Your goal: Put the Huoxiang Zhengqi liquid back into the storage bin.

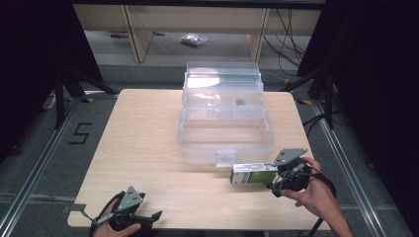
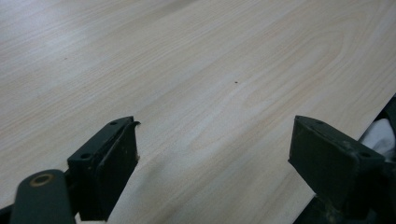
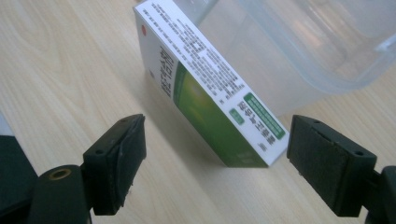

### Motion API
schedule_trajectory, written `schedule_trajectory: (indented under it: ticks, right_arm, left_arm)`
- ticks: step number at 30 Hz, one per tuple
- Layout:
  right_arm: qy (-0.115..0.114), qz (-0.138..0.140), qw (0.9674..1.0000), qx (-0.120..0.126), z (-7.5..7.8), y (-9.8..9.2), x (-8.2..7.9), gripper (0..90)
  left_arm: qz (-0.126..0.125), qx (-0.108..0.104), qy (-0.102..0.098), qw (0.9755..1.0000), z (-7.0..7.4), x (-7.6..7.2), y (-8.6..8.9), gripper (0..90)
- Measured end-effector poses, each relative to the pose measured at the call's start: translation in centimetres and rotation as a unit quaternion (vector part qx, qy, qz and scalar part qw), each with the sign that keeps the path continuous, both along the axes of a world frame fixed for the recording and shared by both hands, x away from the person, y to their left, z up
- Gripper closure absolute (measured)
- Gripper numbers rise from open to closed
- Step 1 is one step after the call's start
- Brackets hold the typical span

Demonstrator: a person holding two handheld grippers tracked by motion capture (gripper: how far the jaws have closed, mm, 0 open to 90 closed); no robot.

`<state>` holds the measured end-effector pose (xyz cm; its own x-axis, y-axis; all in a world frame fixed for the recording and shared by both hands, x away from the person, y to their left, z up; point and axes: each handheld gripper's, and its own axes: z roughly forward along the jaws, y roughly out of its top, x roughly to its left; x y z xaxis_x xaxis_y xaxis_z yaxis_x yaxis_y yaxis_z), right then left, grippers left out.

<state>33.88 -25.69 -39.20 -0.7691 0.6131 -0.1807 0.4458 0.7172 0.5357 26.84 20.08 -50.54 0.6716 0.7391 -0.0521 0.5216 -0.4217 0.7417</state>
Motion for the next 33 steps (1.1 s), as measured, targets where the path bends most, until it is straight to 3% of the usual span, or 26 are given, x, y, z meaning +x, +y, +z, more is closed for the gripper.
schedule_trajectory:
  ticks: [1,9,12,14,15,18,20,22,27,28,29,33]
  right_arm:
    - [0.012,0.007,0.9999,-0.004,0.1,0.4,0.4,21.0]
    - [0.022,0.034,0.9987,-0.03,0.8,1.5,1.8,21.9]
    - [0.028,0.046,0.9978,-0.038,0.8,2.1,2.5,23.2]
    - [0.037,0.055,0.997,-0.041,0.6,2.5,2.7,24.4]
    - [0.039,0.058,0.9965,-0.045,0.6,2.7,2.9,24.4]
    - [0.046,0.07,0.9949,-0.056,0.2,3.4,3.5,25.3]
    - [0.053,0.083,0.9929,-0.066,-0.2,3.8,4.0,26.4]
    - [0.057,0.078,0.9931,-0.067,-0.2,3.9,4.2,26.6]
    - [0.071,0.093,0.9899,-0.079,-1.0,4.6,5.2,28.0]
    - [0.071,0.093,0.9899,-0.079,-1.0,4.6,5.2,28.0]
    - [0.073,0.098,0.9892,-0.082,-1.1,4.7,5.4,28.4]
    - [0.079,0.107,0.9868,-0.092,-1.6,5.0,6.0,29.6]
  left_arm:
    - [0.0,-0.001,0.0,1.0,0.0,0.0,0.0,14.8]
    - [0.001,-0.008,0.0,1.0,-0.1,0.0,-0.1,14.8]
    - [0.001,0.001,-0.004,1.0,-0.1,0.0,0.0,14.8]
    - [0.003,-0.007,-0.001,1.0,-0.1,0.0,-0.1,14.8]
    - [0.0,-0.001,0.006,1.0,0.0,0.0,0.0,14.8]
    - [0.003,-0.007,-0.002,1.0,-0.2,0.0,-0.1,14.8]
    - [0.0,-0.006,0.003,1.0,-0.1,0.0,-0.1,14.8]
    - [-0.002,-0.001,-0.001,1.0,0.0,0.0,0.0,14.8]
    - [0.006,-0.005,0.0,1.0,-0.1,0.0,-0.1,14.8]
    - [0.006,0.005,-0.004,1.0,-0.2,0.1,0.0,14.8]
    - [-0.002,0.003,0.005,1.0,0.0,0.1,0.0,14.8]
    - [0.001,-0.003,0.0,1.0,0.0,-0.1,0.0,14.8]
